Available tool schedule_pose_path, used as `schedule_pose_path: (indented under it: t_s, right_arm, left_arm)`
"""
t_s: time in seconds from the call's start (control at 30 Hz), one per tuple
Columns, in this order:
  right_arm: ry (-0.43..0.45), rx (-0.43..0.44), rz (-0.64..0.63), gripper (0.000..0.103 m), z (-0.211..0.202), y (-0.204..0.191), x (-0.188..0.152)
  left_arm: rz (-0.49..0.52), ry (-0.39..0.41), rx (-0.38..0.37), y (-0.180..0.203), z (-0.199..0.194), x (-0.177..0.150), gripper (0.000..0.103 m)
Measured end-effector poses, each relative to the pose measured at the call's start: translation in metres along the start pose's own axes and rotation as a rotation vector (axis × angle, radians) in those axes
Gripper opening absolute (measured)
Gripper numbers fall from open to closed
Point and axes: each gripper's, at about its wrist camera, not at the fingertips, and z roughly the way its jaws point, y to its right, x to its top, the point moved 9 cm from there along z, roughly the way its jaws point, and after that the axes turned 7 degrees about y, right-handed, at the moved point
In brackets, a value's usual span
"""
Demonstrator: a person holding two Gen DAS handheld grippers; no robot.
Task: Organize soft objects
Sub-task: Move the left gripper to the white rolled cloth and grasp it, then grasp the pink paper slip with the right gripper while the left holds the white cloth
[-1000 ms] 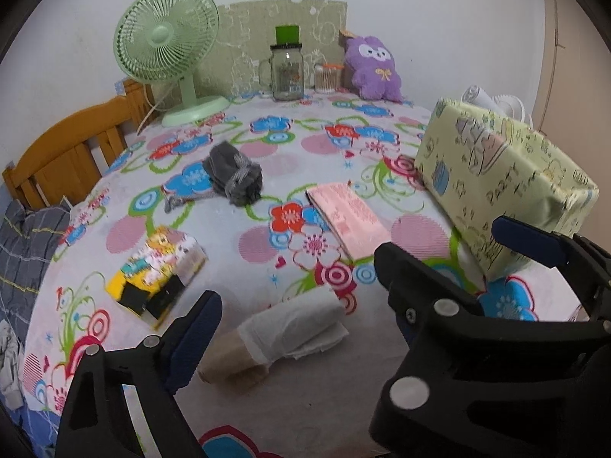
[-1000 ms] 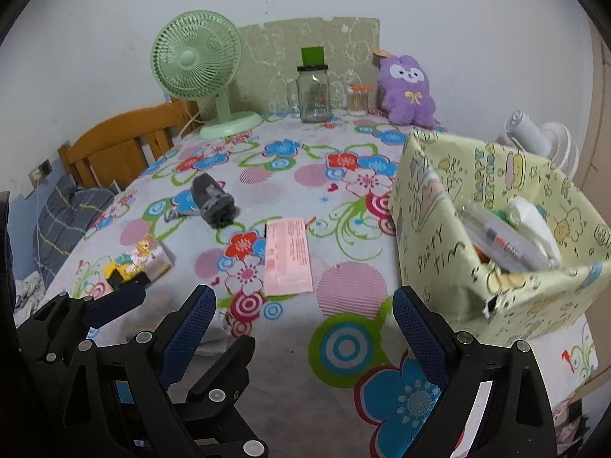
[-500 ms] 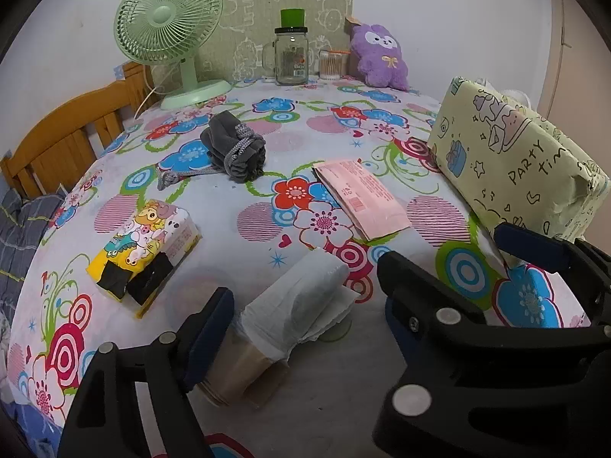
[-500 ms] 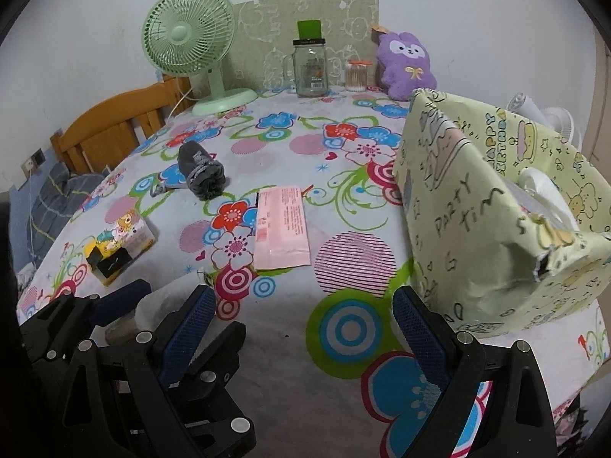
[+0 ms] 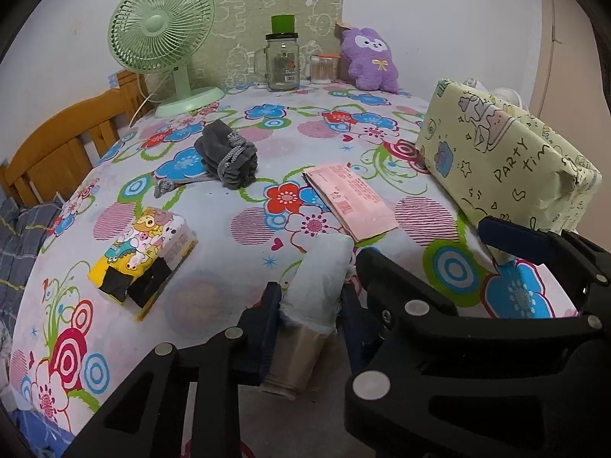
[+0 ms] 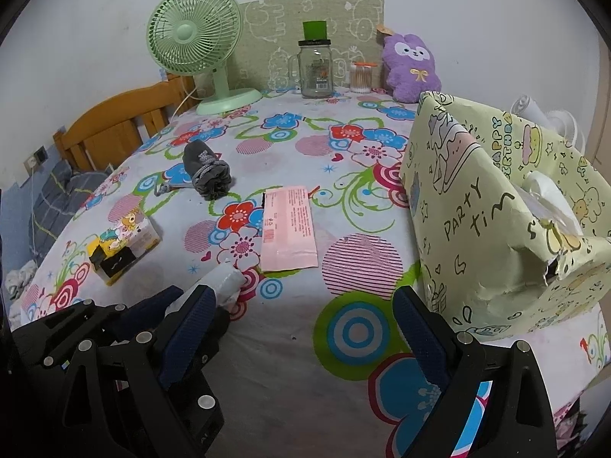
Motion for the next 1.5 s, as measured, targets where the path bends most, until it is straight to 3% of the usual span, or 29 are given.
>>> schedule_pose_path:
  t_s: [0.63,1.13,1.3,1.5]
  right_arm:
    - [0.015,0.027,0.034,0.095,0.026,-0.014,0.024]
    - [-0.035,0.048,0.029,0.069,0.067,-0.019,0.034]
    - [-0.064,0.061,0.029,0.045,0.077,-0.019,0.036]
    - [-0.073,0.056,0.022,0.043,0.077,-0.018,0.037]
  left_arm:
    - [-0.034,0.007,0.095,-0.037,0.019,0.025,0.030]
    - [-0.044,-0.018,0.108,-0.045,0.042,0.035,0.031]
    - [-0.048,-0.019,0.099,-0.043,0.046,0.038,0.031]
    - [-0.058,-0.021,0.095,-0.044,0.048,0.039,0.031]
